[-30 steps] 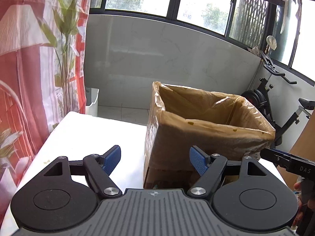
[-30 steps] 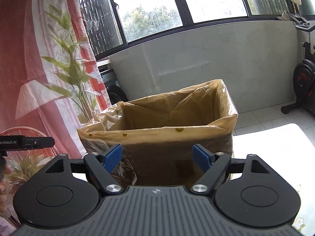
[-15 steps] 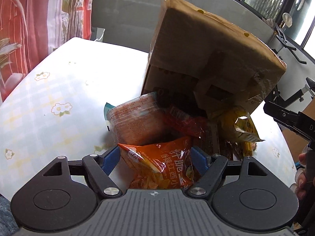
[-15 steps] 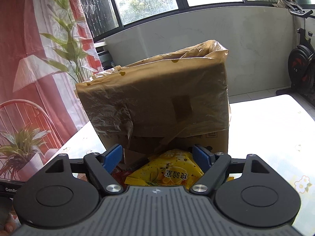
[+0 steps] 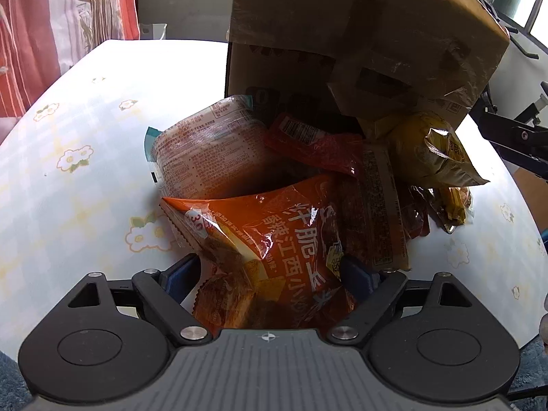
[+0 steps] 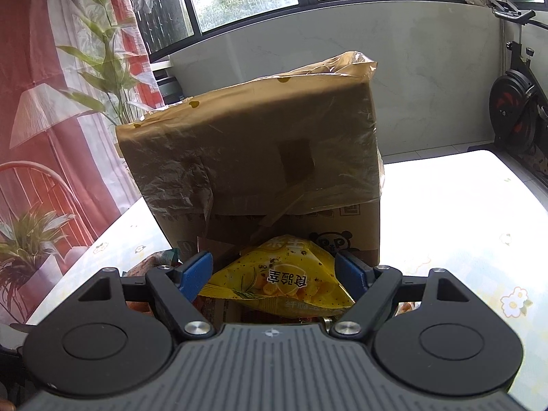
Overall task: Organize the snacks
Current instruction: 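Grasp the orange chip bag with the left tool while the right tool grasps the yellow bag, then carry both bags over the box and open both tools to release them, then grasp the brown pastry pack with the left tool while the right tool grasps the tall orange snack bar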
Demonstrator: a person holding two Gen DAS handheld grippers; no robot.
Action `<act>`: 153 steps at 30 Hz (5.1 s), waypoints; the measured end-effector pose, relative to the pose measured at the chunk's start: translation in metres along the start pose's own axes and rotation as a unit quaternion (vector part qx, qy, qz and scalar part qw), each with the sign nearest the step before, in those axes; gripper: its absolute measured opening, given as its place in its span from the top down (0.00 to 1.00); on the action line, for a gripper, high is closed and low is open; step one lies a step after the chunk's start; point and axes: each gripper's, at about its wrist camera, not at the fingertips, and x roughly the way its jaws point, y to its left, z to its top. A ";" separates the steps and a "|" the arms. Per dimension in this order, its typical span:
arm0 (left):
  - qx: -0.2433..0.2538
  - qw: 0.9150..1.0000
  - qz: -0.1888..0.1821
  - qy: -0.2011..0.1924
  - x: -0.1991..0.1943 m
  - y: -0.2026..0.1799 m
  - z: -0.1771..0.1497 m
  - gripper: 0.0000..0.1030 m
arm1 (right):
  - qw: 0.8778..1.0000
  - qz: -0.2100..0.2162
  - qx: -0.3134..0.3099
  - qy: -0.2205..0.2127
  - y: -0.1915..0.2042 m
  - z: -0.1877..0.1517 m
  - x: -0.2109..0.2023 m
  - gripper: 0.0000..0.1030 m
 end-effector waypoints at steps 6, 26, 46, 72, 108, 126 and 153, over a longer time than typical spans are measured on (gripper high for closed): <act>0.015 0.999 -0.013 -0.035 -0.018 0.004 0.000 0.39 | 1.000 -0.003 -0.007 0.014 0.003 0.000 0.005 0.21; -0.012 0.992 -0.018 -0.127 -0.063 0.023 0.014 0.40 | 0.992 -0.042 0.016 0.115 -0.007 0.003 0.082 0.16; 0.008 0.989 -0.014 -0.148 -0.071 0.019 0.020 0.40 | 0.996 -0.014 0.046 0.072 -0.030 -0.006 0.013 0.38; 0.113 0.946 -0.023 -0.303 -0.127 -0.033 0.180 0.40 | 0.986 0.000 -0.055 -0.155 -0.015 0.135 -0.040 0.38; 0.129 0.959 -0.043 -0.247 -0.099 0.015 0.174 0.25 | 0.990 0.034 -0.048 -0.125 0.019 0.096 0.005 0.26; 0.143 0.977 -0.058 -0.145 -0.029 0.072 0.083 0.25 | 0.997 0.013 -0.029 0.065 0.049 -0.033 0.058 0.44; 0.274 0.943 -0.185 -0.034 0.034 0.070 0.081 0.09 | 0.994 -0.012 -0.047 0.098 0.038 -0.054 0.060 0.61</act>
